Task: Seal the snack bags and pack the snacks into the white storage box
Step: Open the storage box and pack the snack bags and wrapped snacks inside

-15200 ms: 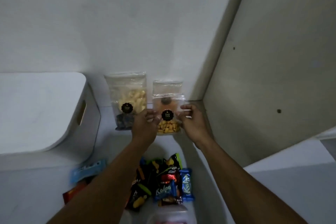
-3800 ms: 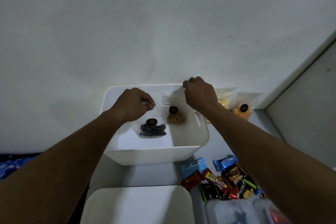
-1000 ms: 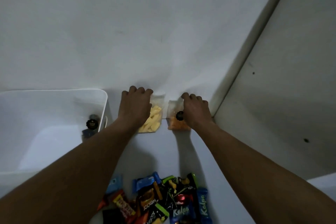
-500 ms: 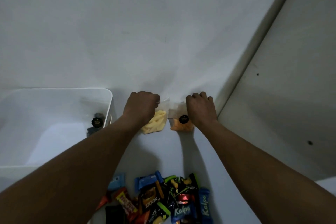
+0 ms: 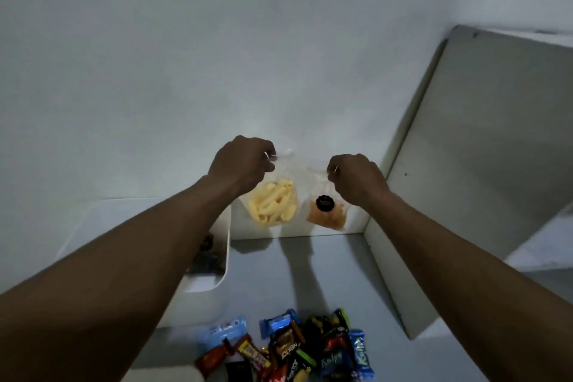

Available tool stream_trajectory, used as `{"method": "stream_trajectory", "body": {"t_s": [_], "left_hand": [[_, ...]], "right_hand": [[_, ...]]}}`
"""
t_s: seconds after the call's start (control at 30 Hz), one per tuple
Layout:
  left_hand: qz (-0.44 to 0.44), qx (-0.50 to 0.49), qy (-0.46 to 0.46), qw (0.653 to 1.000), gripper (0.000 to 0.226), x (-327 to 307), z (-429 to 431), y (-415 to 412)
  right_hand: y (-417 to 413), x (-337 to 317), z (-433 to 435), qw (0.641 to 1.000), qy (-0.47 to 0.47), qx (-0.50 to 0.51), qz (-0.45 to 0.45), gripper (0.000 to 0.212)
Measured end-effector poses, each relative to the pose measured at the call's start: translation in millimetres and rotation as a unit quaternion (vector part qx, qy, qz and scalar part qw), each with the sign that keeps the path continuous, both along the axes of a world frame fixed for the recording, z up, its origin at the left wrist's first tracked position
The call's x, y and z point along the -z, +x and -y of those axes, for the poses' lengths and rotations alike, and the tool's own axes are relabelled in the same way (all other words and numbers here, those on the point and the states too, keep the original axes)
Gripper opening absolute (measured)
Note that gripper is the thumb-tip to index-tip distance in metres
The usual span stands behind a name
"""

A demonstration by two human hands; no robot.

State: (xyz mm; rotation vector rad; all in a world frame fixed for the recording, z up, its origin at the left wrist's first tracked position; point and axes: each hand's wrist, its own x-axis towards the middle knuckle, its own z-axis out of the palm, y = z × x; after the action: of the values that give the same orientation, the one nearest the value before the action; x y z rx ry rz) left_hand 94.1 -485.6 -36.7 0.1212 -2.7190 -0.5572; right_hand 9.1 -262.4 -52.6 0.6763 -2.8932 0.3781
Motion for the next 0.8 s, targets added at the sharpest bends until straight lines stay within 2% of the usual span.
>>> {"method": "stream_trajectory", "body": {"t_s": [0.17,0.37,0.8], "left_hand": [[-0.012,0.005,0.011,1.0,0.004,-47.4,38.8,46.3],[0.026,-0.017,-0.003,1.0,0.007,-59.9,93.2,95.6],[0.064,-0.07,0.022,0.995,0.008,-9.4,194.1,141.8]], "right_hand": [[46.2,-51.5,30.2,0.998,-0.062,-0.002,0.011,0.02],[91.3,-73.4,83.5,0.994,-0.106,-0.014,0.006,0.02],[131.0,-13.0,198.3,0.987,-0.131,-0.056,0.074,0.011]]}}
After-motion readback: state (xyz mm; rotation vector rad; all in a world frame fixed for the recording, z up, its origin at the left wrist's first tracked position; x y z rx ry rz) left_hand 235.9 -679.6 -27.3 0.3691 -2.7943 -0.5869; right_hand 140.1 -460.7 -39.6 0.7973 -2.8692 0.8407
